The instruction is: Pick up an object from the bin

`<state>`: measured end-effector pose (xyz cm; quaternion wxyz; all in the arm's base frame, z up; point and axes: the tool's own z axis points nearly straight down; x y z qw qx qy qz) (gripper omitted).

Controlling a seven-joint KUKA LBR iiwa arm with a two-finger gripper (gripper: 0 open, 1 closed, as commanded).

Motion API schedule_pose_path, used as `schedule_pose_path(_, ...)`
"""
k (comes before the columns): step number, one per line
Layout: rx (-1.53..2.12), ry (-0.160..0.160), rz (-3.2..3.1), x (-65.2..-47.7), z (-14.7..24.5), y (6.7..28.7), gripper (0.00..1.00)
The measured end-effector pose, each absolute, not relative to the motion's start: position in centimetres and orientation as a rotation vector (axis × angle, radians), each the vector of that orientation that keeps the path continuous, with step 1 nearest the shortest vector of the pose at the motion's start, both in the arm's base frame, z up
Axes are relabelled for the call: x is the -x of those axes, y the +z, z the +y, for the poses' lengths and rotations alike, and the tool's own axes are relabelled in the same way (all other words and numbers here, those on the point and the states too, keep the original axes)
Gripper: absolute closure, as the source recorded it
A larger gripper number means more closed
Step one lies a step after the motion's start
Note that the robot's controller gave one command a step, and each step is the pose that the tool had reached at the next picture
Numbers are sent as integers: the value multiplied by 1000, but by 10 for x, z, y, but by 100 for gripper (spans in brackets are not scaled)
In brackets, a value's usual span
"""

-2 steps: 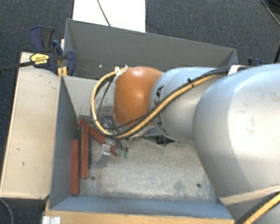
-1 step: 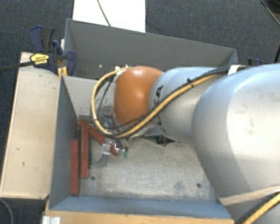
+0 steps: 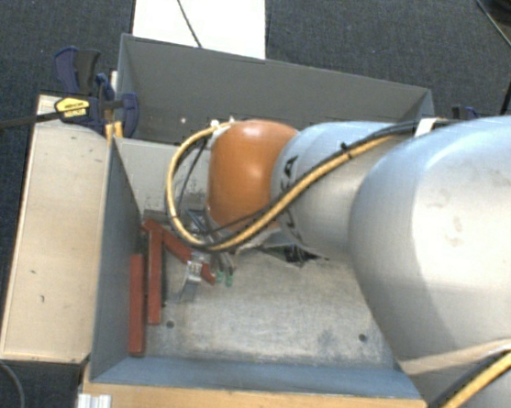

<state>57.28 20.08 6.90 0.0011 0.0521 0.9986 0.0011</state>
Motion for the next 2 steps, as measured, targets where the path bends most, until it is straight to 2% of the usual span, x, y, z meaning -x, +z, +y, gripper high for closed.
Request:
schedule_pose_path(1, -174, 4, 3134, -574, 201, 70, 0)
schedule_pose_path(2, -180, 1, 3131, -575, 199, 70, 100)
